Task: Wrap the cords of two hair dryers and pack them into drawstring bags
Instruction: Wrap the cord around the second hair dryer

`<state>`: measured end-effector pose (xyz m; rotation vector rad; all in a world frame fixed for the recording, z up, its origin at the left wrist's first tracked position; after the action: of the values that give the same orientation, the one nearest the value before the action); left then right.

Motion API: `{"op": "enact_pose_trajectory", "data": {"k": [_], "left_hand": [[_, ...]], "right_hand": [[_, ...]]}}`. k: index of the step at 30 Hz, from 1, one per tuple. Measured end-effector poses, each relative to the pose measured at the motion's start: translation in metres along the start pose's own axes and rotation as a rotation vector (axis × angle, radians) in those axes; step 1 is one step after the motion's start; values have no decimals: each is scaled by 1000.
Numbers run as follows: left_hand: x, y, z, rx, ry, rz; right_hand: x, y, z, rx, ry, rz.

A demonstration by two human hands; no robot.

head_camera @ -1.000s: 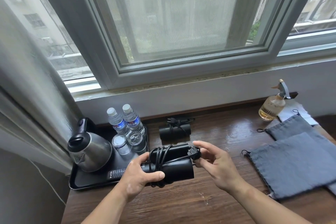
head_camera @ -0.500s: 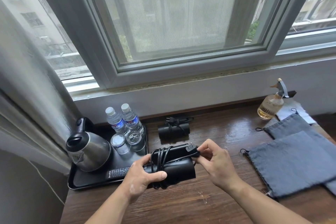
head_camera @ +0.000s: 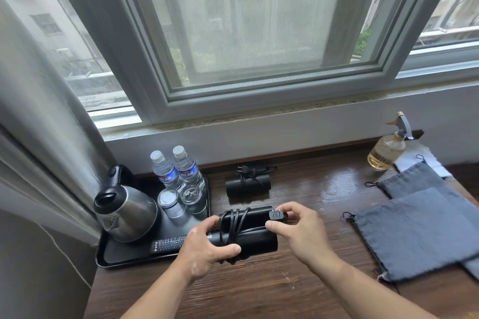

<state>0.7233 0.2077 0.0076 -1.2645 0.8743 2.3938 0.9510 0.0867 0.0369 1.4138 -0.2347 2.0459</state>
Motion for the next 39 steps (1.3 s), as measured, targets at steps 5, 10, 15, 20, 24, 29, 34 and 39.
{"op": "enact_pose_trajectory", "data": {"k": [5,10,15,20,24,29,34,39], "left_hand": [[4,-3,2,-8,-7,10],[0,-2,3,-31,-76,-10],[-1,-5,2,-20,-99,-8],[-4,-5,1,2,-126,-18],[-6,-1,-1,16,-137,-18],[-7,-1,-4,16,-148,-8],[3,-11,-6,-10,-124,31],[-9,-13,-8,-24,-152,-5]], "right_hand": [[-3,-8,7,-41,35,22],[5,-5,12,-63,122,114],[10,-5,11,-36,240,266],[8,-5,9,5,221,310],[2,-10,14,10,201,237],[1,-13,17,14,213,228],[-5,-13,16,31,235,317],[-6,-4,13,29,274,420]]}}
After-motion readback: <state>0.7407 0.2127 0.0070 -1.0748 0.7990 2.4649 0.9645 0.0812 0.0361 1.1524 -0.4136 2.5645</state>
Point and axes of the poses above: each hand's wrist, its own y-axis away from the middle knuckle, its own z-axis out of the back of the hand, x = y × z, the point moved 6 cm from there along -y, towards the middle knuckle
